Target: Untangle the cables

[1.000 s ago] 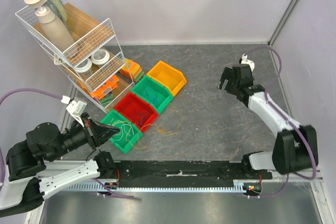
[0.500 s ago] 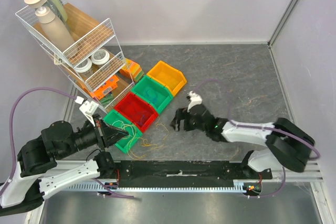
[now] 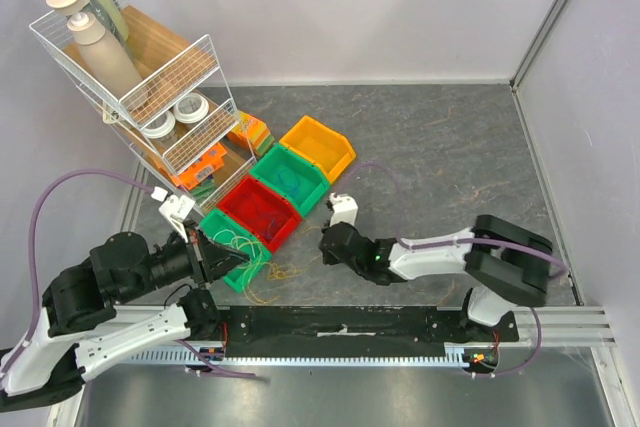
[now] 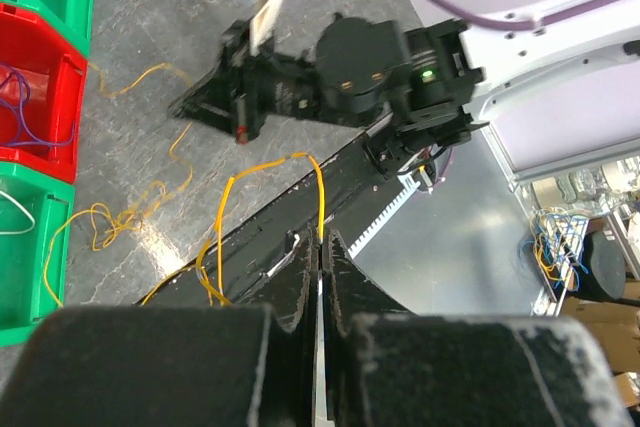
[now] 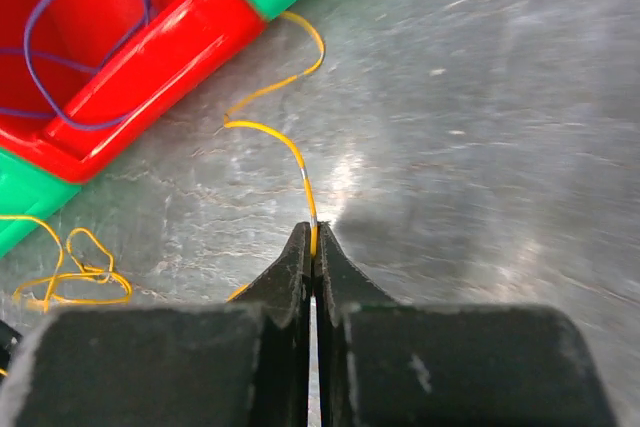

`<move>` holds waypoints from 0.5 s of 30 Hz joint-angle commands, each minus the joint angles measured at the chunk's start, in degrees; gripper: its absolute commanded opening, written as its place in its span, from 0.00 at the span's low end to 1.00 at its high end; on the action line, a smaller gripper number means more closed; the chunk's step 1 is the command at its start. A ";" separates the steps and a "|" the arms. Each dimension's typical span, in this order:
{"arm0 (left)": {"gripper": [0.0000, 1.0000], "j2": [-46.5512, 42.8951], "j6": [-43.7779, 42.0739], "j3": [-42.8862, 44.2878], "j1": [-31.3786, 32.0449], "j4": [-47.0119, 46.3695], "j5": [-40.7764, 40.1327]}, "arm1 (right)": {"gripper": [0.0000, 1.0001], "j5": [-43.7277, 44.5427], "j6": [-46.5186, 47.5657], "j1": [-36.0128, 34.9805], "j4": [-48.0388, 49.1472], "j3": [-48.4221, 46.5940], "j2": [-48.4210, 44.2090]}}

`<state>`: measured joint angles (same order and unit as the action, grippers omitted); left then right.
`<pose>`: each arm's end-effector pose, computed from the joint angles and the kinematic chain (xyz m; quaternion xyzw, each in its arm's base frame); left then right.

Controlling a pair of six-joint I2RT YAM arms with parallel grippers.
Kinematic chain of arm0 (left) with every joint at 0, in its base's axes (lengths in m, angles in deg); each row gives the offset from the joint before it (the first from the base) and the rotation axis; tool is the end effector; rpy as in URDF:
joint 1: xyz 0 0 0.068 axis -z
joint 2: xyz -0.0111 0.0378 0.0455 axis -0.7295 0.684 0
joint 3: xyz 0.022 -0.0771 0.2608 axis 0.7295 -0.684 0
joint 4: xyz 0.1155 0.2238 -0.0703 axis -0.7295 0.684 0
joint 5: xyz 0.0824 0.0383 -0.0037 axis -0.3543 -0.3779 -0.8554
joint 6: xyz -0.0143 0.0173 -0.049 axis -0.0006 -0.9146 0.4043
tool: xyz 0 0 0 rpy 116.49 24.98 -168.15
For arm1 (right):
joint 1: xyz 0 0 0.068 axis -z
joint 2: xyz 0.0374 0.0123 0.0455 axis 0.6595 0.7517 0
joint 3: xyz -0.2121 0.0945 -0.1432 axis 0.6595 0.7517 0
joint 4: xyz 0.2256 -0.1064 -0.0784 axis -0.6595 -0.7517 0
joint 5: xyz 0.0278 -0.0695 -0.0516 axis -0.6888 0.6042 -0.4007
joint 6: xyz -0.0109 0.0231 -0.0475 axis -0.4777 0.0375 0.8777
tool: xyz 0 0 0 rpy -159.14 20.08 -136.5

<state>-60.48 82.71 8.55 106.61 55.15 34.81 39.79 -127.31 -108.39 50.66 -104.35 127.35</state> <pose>0.0171 -0.0244 0.3747 0.1118 0.7975 -0.4386 0.3989 0.1350 0.2839 0.1440 -0.0474 0.8862 0.2668 0.3758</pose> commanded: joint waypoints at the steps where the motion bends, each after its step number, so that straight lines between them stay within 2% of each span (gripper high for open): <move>1: 0.02 0.82 1.33 -1.60 0.17 -3.31 0.81 | 0.00 15.88 -3.55 -0.01 -10.69 2.77 -14.21; 5: 0.02 6.69 -0.42 -5.55 0.17 -7.00 -0.16 | 0.00 24.24 -5.22 0.16 -24.83 6.65 -34.15; 11: 0.02 20.22 -1.93 -11.62 0.00 -12.36 -9.73 | 0.00 30.66 -6.53 0.78 -44.52 6.75 -59.56; 15: 0.02 26.12 0.17 -15.13 0.09 -14.48 -18.42 | 0.00 31.82 -7.24 0.86 -52.80 4.20 -68.73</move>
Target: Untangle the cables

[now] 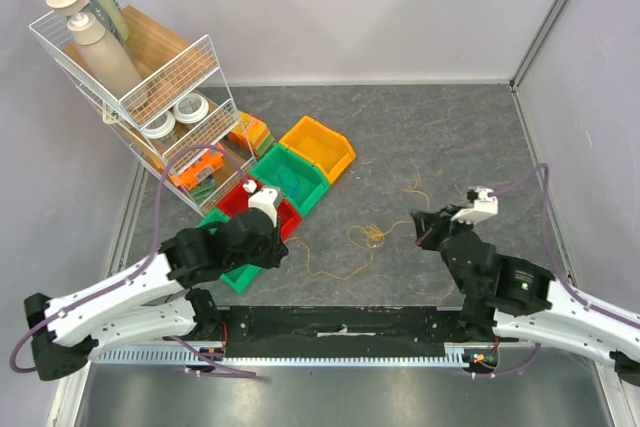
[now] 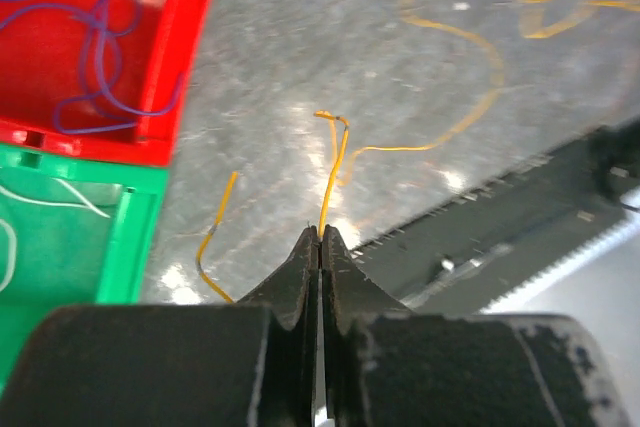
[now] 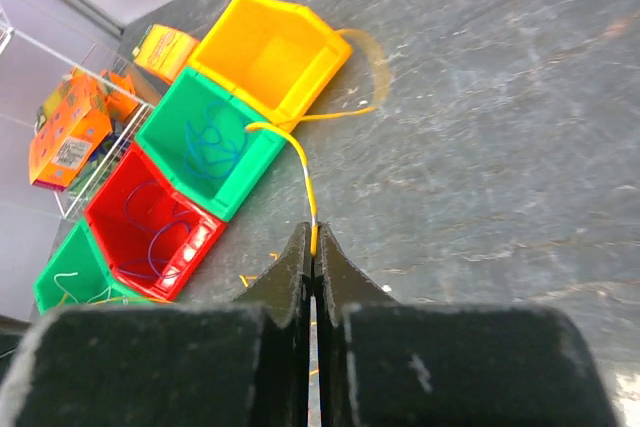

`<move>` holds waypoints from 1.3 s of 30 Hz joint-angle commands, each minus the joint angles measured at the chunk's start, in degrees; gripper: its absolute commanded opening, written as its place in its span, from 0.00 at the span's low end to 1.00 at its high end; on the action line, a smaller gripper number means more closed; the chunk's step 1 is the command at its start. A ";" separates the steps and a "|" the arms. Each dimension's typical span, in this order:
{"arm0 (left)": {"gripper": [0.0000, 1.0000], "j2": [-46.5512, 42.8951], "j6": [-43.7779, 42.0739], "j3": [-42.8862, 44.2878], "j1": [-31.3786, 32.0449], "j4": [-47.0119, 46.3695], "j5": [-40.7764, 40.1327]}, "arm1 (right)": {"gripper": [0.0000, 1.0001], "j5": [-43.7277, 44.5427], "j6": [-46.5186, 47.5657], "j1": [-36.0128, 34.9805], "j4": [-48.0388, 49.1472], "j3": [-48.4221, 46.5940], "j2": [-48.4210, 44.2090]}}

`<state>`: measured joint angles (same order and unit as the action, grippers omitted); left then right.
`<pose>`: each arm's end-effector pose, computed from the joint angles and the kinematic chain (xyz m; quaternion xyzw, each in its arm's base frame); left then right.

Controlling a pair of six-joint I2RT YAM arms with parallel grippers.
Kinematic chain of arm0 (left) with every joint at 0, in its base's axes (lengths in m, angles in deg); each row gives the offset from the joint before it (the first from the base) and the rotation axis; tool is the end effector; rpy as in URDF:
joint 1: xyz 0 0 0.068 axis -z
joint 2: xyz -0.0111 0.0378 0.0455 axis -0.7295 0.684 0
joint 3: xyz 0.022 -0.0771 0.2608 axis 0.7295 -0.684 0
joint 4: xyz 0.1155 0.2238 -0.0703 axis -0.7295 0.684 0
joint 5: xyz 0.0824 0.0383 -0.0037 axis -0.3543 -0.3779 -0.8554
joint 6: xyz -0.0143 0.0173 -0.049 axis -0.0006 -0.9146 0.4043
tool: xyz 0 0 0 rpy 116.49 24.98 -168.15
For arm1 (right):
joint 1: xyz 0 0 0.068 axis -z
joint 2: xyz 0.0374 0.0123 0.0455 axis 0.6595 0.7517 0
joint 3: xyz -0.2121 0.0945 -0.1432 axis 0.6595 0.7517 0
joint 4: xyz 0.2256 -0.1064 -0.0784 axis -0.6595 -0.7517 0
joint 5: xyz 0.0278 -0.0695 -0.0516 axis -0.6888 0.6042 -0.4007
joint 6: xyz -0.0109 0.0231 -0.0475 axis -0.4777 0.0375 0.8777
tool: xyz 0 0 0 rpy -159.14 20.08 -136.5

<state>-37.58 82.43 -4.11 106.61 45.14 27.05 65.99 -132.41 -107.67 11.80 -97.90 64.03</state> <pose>0.0813 -0.1251 0.2960 0.1113 0.9060 -0.2461 0.3259 0.0760 0.1063 0.2843 0.1610 0.7676 0.2821 0.5525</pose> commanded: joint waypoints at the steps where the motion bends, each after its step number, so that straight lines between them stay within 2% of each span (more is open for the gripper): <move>1: 0.02 4.27 1.51 -3.62 0.09 -4.64 -12.51 | 0.00 5.00 -1.71 0.14 -14.47 -2.77 -6.56; 3: 0.02 5.51 2.66 -5.99 0.09 -6.22 -14.37 | 0.00 3.42 -0.57 0.14 -14.57 -3.74 -7.88; 7: 0.04 7.88 1.26 -8.90 -0.09 -10.70 -10.61 | 0.00 0.78 0.84 0.14 -13.78 -5.85 -7.02; 8: 0.09 8.58 1.17 -9.08 -0.09 -11.06 -9.38 | 0.00 0.17 1.28 0.14 -13.34 -6.38 -6.31; 11: 0.34 9.03 0.30 -9.26 0.00 -12.37 -6.65 | 0.00 -1.50 2.60 0.14 -12.81 -8.75 -4.38; 14: 0.55 5.97 -1.64 -9.78 0.08 -14.83 -3.84 | 0.00 -3.26 3.30 0.14 -11.58 -10.33 -3.41; 17: 0.69 1.05 -4.00 -10.92 0.00 -19.92 -0.85 | 0.00 -5.81 4.00 0.14 -9.47 -11.04 -2.71; 22: 0.69 -2.66 -9.89 -11.98 0.00 -30.46 5.04 | 0.00 -9.50 4.62 0.14 -7.72 -11.92 -1.56; 24: 0.62 -1.09 -14.01 -13.11 -0.09 -35.99 7.50 | 0.00 -10.64 5.14 0.14 -7.10 -12.36 -1.30; 28: 0.66 2.34 -22.19 -18.38 0.00 -51.19 10.93 | 0.00 -12.40 6.73 0.14 -7.01 -14.02 -0.07; 34: 0.67 5.95 -32.91 -20.33 0.00 -59.66 18.22 | 0.00 -15.57 7.70 0.14 -6.83 -14.91 0.38; 36: 0.66 6.83 -35.82 -21.81 0.00 -62.63 18.32 | 0.00 -15.48 7.78 0.14 -6.57 -14.30 -0.06; 39: 0.67 9.46 -37.58 -26.29 0.00 -72.11 14.81 | 0.00 -15.39 7.78 0.14 -6.31 -13.68 -0.59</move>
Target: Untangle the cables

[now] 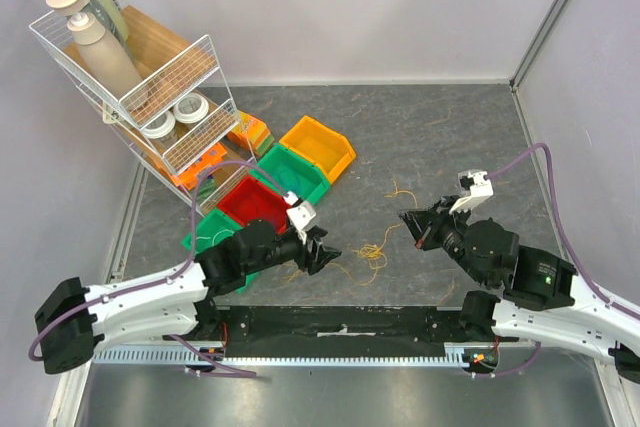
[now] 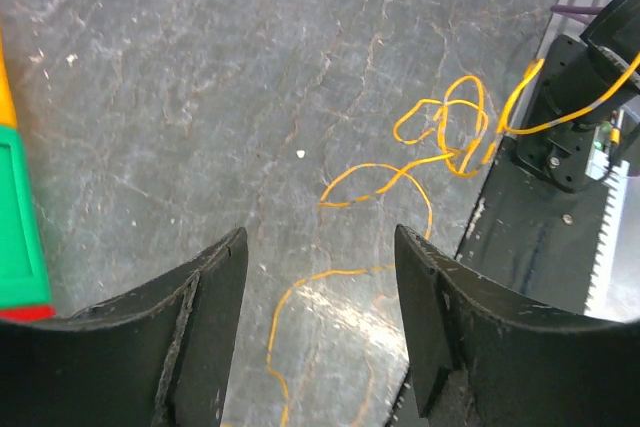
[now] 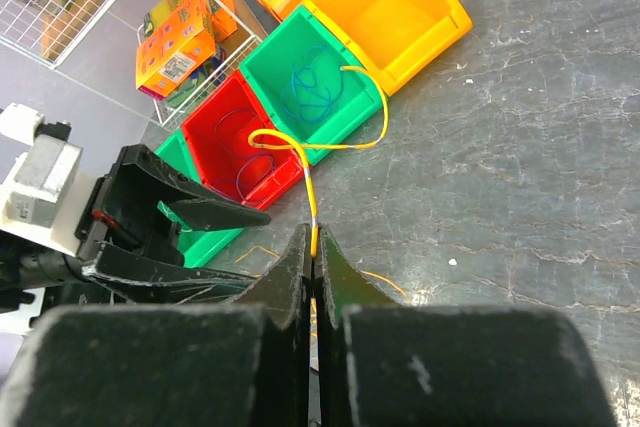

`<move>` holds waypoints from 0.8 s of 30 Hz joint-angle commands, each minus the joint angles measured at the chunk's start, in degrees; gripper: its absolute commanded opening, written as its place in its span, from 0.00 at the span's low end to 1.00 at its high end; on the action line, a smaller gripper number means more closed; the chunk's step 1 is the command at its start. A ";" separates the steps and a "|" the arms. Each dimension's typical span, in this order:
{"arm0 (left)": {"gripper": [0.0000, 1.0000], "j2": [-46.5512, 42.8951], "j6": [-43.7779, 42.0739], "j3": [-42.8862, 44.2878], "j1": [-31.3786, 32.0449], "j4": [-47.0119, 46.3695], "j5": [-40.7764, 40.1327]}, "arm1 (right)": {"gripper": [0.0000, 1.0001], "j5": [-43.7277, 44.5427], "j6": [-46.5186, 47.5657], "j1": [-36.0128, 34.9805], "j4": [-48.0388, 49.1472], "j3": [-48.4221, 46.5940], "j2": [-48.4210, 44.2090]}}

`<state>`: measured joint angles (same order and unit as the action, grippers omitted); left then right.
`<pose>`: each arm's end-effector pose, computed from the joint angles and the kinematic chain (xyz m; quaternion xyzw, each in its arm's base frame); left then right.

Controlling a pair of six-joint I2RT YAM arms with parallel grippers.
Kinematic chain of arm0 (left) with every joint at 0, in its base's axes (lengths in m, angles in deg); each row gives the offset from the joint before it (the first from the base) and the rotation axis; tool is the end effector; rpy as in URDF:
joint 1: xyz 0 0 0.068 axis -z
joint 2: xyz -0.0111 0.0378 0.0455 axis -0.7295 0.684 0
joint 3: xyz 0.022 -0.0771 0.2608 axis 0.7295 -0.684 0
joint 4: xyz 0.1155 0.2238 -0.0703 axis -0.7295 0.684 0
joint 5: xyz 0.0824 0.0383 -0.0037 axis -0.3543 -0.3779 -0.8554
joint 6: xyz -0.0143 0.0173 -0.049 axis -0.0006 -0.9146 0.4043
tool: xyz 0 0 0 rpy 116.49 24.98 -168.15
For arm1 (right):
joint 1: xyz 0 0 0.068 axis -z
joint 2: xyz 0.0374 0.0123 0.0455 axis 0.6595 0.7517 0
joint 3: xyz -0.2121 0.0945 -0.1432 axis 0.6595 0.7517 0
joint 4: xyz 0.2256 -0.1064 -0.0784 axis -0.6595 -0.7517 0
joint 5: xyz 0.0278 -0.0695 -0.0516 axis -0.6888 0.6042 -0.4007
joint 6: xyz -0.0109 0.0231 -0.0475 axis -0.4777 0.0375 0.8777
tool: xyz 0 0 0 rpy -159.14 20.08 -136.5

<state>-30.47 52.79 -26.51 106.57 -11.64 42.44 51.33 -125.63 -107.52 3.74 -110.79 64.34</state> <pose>0.1011 -0.1776 0.2346 0.3463 0.7171 -0.3711 0.4776 0.0654 0.0981 0.3423 0.0563 0.7819 0.3527 0.5109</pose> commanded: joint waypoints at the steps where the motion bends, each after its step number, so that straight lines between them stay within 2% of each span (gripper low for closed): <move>1: 0.71 3.76 -8.65 -4.42 0.13 -16.66 -0.24 | 0.00 -0.64 1.18 -0.01 1.76 -0.87 -0.90; 3: 0.76 6.74 -9.53 -4.69 0.13 -19.48 0.90 | 0.00 -0.73 1.53 -0.01 1.85 -1.13 -0.90; 8: 0.76 12.03 -14.01 -5.92 0.57 -28.52 7.32 | 0.00 -0.82 1.62 -0.01 2.02 -1.31 -0.72; 11: 0.76 14.57 -15.59 -6.89 0.83 -34.51 8.20 | 0.00 -1.52 1.36 -0.01 2.64 -0.52 -0.90; 16: 0.71 19.67 -17.70 -3.29 1.36 -34.69 9.70 | 0.00 -2.13 1.36 -0.10 2.81 -0.34 -0.72; 21: 0.54 23.10 -18.15 -1.18 2.15 -35.04 9.44 | 0.00 -2.05 1.45 -0.01 2.90 -0.78 -0.64; 24: 0.34 23.11 -17.71 -1.18 2.24 -35.49 7.25 | 0.00 -2.22 1.54 -0.01 2.90 -0.87 -0.81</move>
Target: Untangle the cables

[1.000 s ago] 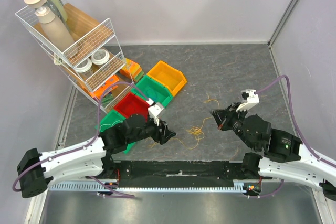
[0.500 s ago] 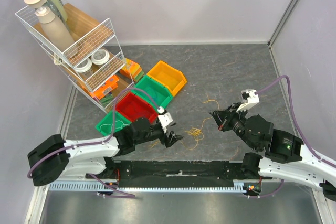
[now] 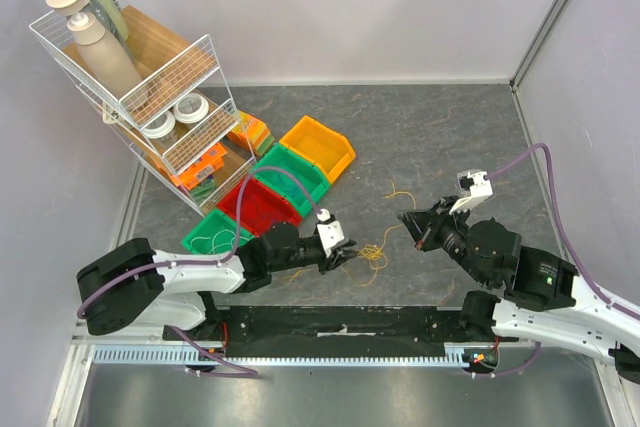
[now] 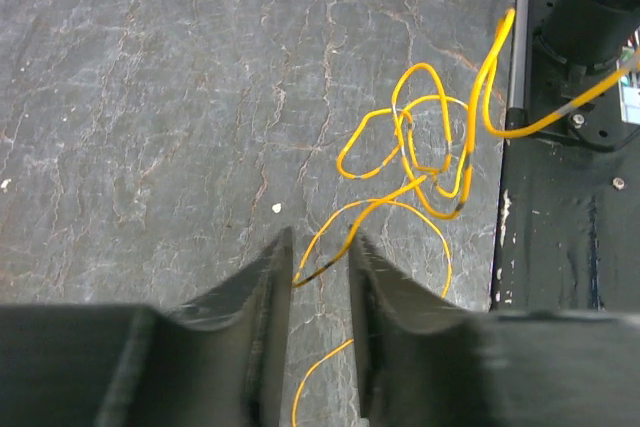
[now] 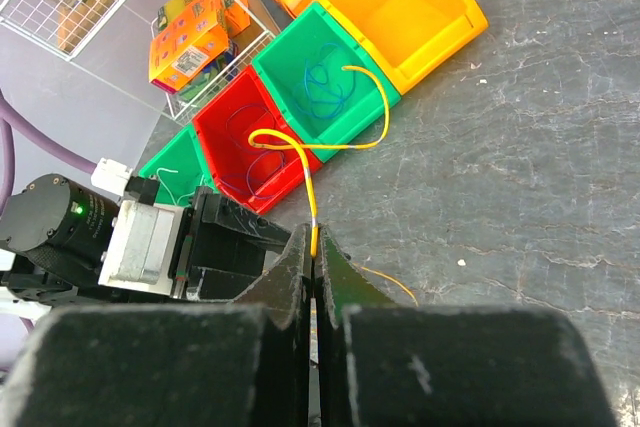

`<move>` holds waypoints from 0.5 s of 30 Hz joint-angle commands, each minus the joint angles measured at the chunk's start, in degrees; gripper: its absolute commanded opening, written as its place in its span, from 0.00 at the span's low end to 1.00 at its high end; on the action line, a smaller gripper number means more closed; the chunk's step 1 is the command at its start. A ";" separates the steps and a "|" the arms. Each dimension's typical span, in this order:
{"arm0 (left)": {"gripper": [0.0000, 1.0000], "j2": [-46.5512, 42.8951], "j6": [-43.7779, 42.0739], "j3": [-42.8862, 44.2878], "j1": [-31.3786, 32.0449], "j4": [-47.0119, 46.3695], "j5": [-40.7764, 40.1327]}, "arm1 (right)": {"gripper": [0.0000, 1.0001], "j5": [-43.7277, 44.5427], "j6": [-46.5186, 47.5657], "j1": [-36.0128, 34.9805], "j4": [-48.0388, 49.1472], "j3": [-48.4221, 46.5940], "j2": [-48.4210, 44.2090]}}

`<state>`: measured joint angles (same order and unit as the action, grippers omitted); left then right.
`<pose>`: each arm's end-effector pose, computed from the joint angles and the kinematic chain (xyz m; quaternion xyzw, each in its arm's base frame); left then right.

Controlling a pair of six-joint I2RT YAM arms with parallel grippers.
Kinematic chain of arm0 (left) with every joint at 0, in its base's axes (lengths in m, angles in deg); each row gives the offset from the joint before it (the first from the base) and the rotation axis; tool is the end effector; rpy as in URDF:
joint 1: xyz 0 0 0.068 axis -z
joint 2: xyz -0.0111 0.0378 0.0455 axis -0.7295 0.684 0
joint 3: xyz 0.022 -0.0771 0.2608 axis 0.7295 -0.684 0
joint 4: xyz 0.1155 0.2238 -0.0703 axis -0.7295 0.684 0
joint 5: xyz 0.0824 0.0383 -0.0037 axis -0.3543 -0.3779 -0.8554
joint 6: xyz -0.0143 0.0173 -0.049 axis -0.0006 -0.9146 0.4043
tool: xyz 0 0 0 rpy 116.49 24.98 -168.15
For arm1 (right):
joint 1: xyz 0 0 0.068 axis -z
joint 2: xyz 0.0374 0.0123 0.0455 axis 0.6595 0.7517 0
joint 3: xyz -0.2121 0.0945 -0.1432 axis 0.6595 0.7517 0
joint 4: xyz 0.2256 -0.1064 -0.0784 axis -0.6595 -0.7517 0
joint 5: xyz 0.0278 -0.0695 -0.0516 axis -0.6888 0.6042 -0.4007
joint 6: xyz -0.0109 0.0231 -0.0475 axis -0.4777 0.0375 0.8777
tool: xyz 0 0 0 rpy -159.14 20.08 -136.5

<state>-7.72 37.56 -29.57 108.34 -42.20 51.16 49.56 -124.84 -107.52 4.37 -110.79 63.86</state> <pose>0.1125 -0.2231 0.1906 0.4738 0.6062 -0.3770 0.5157 0.0641 0.0975 0.3440 0.0446 0.7792 0.3650 0.5076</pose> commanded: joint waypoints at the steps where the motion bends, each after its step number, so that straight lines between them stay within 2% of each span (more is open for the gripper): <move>1: 0.27 0.01 -2.04 2.06 0.47 -3.80 -2.61 | 0.00 -0.37 0.66 -0.01 2.36 -0.78 -0.42; 3: 0.11 -1.48 -0.72 2.84 0.38 0.67 -4.64 | 0.00 0.68 0.57 -0.01 2.36 -0.43 -0.59; 5: 0.02 -4.02 3.04 3.37 0.38 6.03 -7.80 | 0.00 3.75 -0.12 -0.01 1.57 -0.26 -0.68; 7: 0.02 -8.58 8.31 2.16 0.38 10.61 -10.26 | 0.00 11.98 -3.88 -0.01 -2.27 -0.60 0.10; 9: 0.02 -16.66 14.38 -0.56 0.47 13.51 -11.67 | 0.00 23.31 -9.50 -0.01 -10.88 -2.53 3.43; 11: 0.02 -26.23 18.95 -2.68 0.38 19.83 -14.47 | 0.00 29.93 -9.97 0.69 -14.07 -4.20 7.30; 13: 0.02 -35.37 23.09 -3.83 0.47 27.64 -19.13 | 0.00 32.67 -8.84 4.62 -15.75 -5.96 11.86; 15: 0.02 -43.90 24.86 -3.22 0.47 36.16 -23.79 | 0.00 28.41 -5.25 15.39 -15.14 -7.37 17.92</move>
<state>-39.41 52.66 -32.28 108.65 -21.43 37.54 71.28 -131.14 -104.00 -6.71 -114.14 73.89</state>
